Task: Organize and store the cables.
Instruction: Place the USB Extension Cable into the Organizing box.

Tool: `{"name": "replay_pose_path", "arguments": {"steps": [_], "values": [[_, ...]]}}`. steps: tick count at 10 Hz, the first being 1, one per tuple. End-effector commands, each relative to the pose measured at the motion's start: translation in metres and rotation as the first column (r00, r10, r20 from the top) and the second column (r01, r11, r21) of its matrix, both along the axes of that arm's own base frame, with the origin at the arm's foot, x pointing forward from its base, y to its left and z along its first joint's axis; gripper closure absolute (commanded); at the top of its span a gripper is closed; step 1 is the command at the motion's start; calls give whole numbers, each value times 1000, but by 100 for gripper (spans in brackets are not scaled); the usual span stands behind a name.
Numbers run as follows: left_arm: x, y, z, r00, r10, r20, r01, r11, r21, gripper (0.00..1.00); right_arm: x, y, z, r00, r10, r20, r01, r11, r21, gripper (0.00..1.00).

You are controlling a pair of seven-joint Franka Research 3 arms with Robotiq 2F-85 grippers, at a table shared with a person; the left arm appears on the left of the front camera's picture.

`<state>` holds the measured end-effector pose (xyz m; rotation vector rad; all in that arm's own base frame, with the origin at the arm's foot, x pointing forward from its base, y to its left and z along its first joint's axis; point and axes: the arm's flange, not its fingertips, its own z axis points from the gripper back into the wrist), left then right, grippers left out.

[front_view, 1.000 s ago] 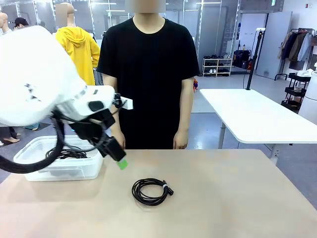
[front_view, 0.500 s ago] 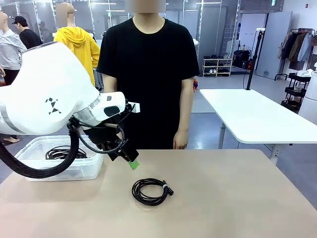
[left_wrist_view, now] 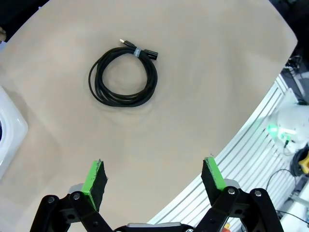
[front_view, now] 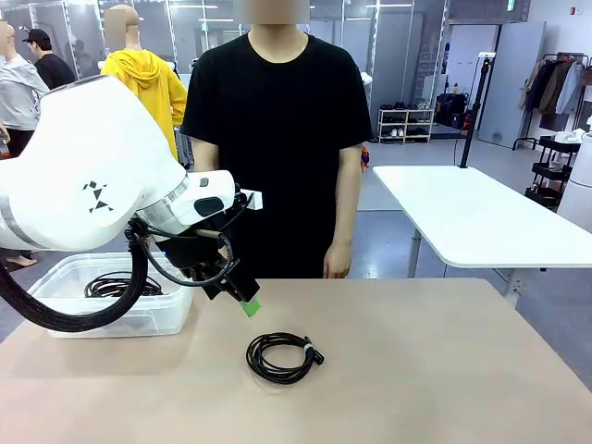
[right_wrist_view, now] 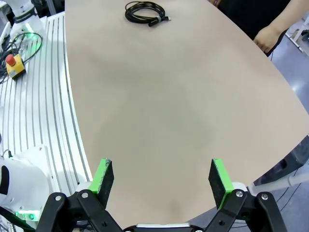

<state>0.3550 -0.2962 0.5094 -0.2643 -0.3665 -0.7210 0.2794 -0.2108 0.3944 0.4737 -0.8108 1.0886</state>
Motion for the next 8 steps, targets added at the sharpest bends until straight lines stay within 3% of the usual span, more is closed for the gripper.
{"name": "replay_pose_path", "arguments": {"steps": [1,3,4,8], "values": [[15,-35,-1,999,-50,18,50,999,5,0,2,1,1,1000,-14,-2,14,1000,5,0],[51,-96,-5,989,31,-147,-13,992,123,0,2,1,1,1000,-14,-2,14,1000,5,0],[70,-126,-5,975,108,-194,-69,979,194,0,2,1,1,1000,-14,-2,14,1000,5,0],[114,-187,-23,945,256,-204,-170,916,364,0,2,1,1,1000,-14,-2,14,1000,5,0]]}}
